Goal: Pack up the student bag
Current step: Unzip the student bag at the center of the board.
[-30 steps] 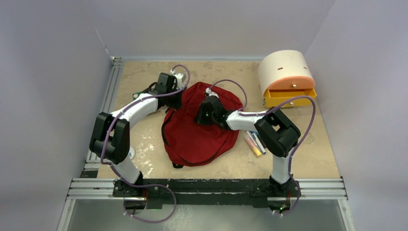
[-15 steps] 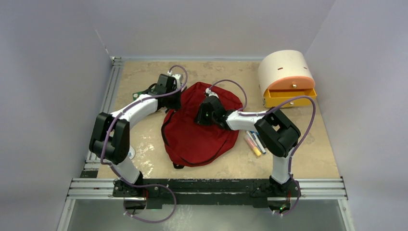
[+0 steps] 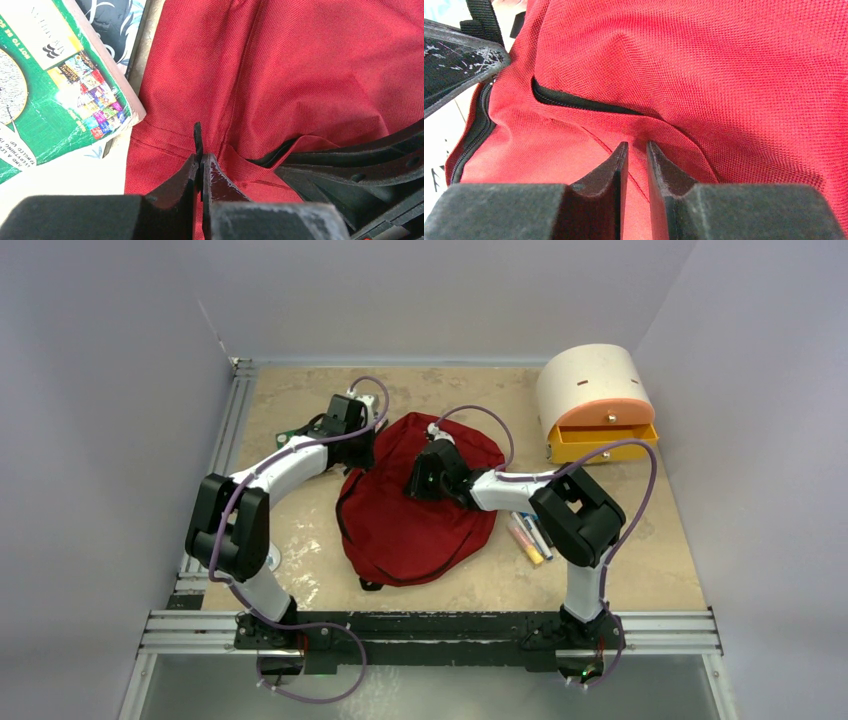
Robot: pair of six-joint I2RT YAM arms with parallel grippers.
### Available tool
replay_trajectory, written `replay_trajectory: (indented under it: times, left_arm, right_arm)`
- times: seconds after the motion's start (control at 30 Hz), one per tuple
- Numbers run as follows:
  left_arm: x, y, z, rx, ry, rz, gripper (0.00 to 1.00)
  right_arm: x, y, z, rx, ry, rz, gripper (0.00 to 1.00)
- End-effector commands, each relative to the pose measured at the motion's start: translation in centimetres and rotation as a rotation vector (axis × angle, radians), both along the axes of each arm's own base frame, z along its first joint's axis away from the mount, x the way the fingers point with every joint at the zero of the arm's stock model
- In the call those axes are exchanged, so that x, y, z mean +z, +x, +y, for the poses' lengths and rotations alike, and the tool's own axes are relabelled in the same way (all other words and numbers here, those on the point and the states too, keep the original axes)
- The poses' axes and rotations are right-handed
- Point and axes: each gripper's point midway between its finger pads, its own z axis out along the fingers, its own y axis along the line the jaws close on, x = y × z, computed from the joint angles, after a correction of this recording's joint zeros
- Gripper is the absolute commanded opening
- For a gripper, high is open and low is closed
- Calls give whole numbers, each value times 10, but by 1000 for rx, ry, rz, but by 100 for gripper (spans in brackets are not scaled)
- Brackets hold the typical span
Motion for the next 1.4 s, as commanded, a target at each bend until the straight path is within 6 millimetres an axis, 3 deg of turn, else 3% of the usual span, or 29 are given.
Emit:
replay_trajectory:
  times: [0.0, 0.17, 0.47, 0.77, 1.1, 1.37]
  left_arm:
    - [21, 8, 4, 28, -12, -58, 0]
    - [25, 6, 13, 64, 22, -66, 0]
    - [42, -17, 15, 84, -29, -50, 0]
    - [34, -49, 21, 118, -58, 9, 0]
    - [26, -64, 28, 137, -44, 38, 0]
    - [28, -79, 38, 172, -29, 57, 0]
  right_arm:
    - [-5, -9, -15, -10, -52, 23, 23]
    - [-5, -9, -16, -14, -52, 23, 23]
    - [-2, -6, -13, -15, -47, 21, 23]
    - [-1, -5, -9, -11, -30, 27, 23]
    - [12, 1, -1, 2, -8, 4, 24]
    - [11, 2, 2, 5, -6, 4, 24]
